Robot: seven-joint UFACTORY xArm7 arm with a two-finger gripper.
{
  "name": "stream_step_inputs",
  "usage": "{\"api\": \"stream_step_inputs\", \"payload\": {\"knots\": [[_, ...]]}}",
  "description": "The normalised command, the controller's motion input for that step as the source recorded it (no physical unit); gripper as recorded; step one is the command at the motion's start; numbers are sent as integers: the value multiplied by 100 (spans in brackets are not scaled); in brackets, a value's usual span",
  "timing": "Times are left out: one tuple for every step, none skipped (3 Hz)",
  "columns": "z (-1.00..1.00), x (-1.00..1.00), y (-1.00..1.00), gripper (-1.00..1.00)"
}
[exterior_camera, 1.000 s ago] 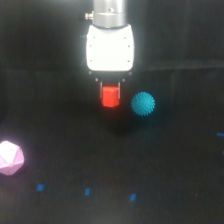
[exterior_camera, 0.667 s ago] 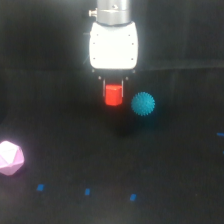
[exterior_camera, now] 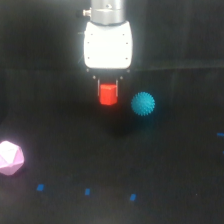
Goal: Pick up the red object from the table
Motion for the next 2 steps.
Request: {"api": "stream_step_inputs", "payload": {"knots": [[-22, 38, 57, -54], [71, -11, 17, -72]]}}
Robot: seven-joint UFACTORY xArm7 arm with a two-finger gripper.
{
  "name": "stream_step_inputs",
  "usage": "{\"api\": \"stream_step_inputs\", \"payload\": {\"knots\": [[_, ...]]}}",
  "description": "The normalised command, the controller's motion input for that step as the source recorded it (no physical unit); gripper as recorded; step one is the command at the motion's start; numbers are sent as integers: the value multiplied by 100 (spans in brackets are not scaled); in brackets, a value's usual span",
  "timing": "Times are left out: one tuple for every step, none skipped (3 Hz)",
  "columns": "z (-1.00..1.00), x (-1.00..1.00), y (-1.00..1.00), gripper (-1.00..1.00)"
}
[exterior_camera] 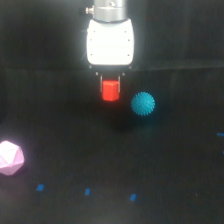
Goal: Pick up the red object from the table
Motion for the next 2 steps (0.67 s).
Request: {"api": "stream_step_inputs", "payload": {"knots": [[-22, 10, -5, -99], [100, 89, 9, -99]]}}
